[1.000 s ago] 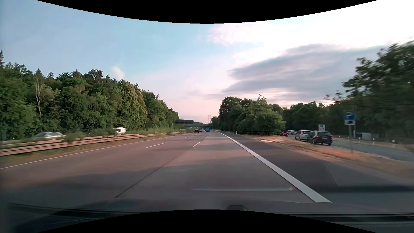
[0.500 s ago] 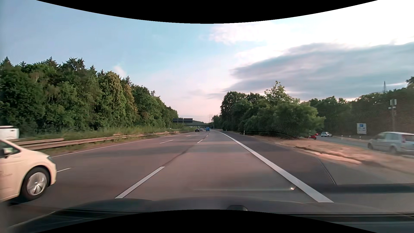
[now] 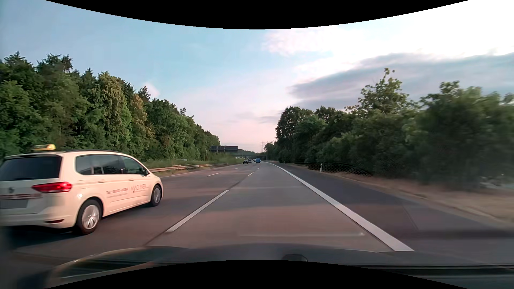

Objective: Follow the waypoints while adhering to traffic rules and regulations

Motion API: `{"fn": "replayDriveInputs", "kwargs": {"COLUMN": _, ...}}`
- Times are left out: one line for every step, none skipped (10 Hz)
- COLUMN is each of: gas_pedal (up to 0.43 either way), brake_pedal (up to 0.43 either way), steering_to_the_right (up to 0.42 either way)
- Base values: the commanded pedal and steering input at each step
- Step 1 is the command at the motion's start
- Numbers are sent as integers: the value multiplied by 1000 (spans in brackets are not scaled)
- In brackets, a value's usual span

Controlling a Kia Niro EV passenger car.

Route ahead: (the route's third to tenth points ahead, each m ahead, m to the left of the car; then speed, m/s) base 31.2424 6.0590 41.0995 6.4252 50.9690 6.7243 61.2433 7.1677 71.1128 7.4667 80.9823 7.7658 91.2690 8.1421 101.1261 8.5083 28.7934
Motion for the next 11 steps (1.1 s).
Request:
{"fn": "replayDriveInputs", "kwargs": {"gas_pedal": 0, "brake_pedal": 0, "steering_to_the_right": -6}}
{"fn": "replayDriveInputs", "kwargs": {"gas_pedal": 0, "brake_pedal": 0, "steering_to_the_right": -6}}
{"fn": "replayDriveInputs", "kwargs": {"gas_pedal": 0, "brake_pedal": 0, "steering_to_the_right": -6}}
{"fn": "replayDriveInputs", "kwargs": {"gas_pedal": 0, "brake_pedal": 0, "steering_to_the_right": -6}}
{"fn": "replayDriveInputs", "kwargs": {"gas_pedal": 0, "brake_pedal": 0, "steering_to_the_right": -6}}
{"fn": "replayDriveInputs", "kwargs": {"gas_pedal": 0, "brake_pedal": 0, "steering_to_the_right": -6}}
{"fn": "replayDriveInputs", "kwargs": {"gas_pedal": 0, "brake_pedal": 0, "steering_to_the_right": -6}}
{"fn": "replayDriveInputs", "kwargs": {"gas_pedal": 0, "brake_pedal": 0, "steering_to_the_right": -6}}
{"fn": "replayDriveInputs", "kwargs": {"gas_pedal": 0, "brake_pedal": 0, "steering_to_the_right": -6}}
{"fn": "replayDriveInputs", "kwargs": {"gas_pedal": 0, "brake_pedal": 0, "steering_to_the_right": -6}}
{"fn": "replayDriveInputs", "kwargs": {"gas_pedal": 0, "brake_pedal": 0, "steering_to_the_right": -6}}
